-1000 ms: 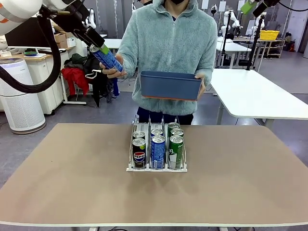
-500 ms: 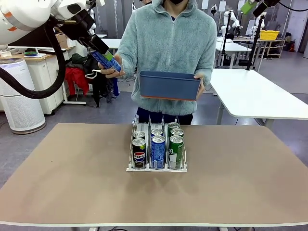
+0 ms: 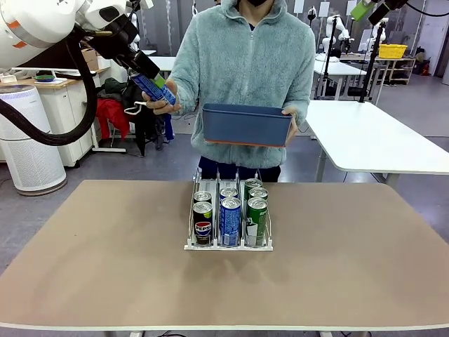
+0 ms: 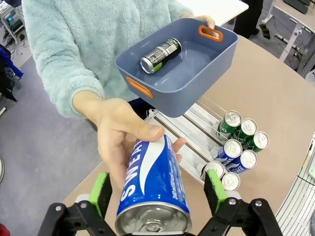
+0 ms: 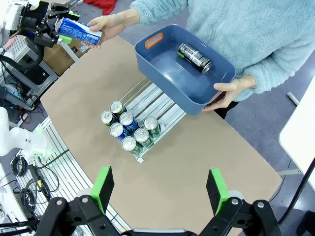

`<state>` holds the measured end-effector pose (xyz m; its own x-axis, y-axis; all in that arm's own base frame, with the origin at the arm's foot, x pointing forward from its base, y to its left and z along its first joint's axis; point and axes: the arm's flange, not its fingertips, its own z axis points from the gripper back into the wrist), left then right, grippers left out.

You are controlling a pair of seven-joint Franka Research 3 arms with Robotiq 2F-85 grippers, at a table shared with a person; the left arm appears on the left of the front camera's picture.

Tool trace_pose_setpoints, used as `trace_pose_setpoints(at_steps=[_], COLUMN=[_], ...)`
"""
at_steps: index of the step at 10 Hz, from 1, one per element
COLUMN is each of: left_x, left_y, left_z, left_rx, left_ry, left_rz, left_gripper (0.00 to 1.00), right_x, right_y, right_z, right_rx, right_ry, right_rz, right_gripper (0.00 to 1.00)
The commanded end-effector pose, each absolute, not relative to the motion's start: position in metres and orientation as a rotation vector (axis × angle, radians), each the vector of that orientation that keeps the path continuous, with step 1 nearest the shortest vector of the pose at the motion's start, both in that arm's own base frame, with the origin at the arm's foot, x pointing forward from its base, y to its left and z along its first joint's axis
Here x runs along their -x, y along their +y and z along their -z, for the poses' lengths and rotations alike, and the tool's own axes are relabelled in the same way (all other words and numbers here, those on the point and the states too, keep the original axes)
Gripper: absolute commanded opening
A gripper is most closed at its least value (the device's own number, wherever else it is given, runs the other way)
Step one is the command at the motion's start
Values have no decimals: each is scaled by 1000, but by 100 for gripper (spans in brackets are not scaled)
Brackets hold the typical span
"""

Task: Fill the beverage cans into the dispenser.
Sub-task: Pick up the Ionic drink handed by the human.

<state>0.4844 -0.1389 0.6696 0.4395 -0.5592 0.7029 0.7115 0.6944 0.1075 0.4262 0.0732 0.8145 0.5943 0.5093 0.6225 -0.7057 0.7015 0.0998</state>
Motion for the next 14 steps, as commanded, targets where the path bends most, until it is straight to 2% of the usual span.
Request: trace_pose_setpoints(at_steps=[1,2,3,4,5,12,14], left_x=[-485,-483,-482,-481,-480,-475,-479], left_y=[-138,-138,-138,-139,-138,-136,-140], left_z=[-670,-671,-671,-672,-673,-678,-676], left_rx=[216,211,199,192,192,166,174], left_ry=[-785,-776,-771,-768,-764,-732,-763], left_rz=[795,782,774,768,763,764,769], left_gripper=[40,40,0,35,0,0,0], right_x=[-424,-424,-424,-424,-424,-424,-424], right_y=[73,73,73,73,73,73,73], right_z=[-814,-814,-814,-814,-814,-814,-814], right_rx=[-361,-361,-361,-361,-361,-361,-361], right_ry=[-601,-601,-601,-601,-601,-601,-601], right_rz=[-727,-727,-727,-727,-727,-727,-727], right_gripper=[100,100,100,100,100,100,100])
